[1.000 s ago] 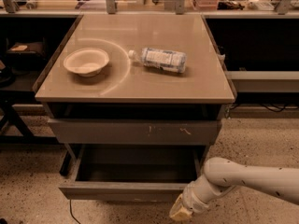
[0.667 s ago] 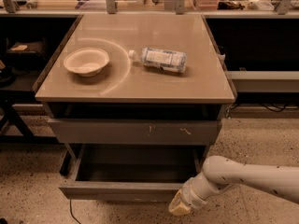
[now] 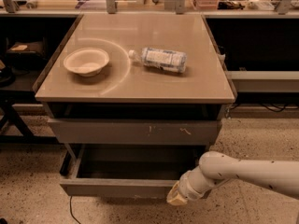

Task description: Close middle drawer

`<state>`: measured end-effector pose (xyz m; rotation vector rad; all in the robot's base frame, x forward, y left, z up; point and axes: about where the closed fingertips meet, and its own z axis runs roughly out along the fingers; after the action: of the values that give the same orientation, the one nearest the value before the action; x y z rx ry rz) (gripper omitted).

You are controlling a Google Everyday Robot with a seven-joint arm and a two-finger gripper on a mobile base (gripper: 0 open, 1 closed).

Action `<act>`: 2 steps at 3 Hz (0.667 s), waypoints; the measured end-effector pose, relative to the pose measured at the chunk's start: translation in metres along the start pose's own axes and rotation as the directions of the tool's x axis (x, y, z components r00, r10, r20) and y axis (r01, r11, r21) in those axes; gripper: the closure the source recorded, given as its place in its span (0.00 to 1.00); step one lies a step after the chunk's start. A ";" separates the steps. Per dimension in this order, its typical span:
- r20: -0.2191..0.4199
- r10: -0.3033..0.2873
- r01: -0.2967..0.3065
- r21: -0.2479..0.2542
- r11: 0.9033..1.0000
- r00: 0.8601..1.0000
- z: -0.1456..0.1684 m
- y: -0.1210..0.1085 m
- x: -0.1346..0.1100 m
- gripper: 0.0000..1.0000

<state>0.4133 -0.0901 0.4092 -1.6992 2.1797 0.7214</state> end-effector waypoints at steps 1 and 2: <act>0.000 0.000 0.000 0.001 1.000 1.000 0.000 0.000 0.000 0.82; 0.000 0.000 0.000 0.001 1.000 1.000 0.000 0.000 0.000 0.59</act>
Offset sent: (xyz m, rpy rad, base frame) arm 0.0002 0.0001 0.0000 -0.0001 -0.0008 0.0000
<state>0.4135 -0.0900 0.4092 -1.6993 2.1792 0.7206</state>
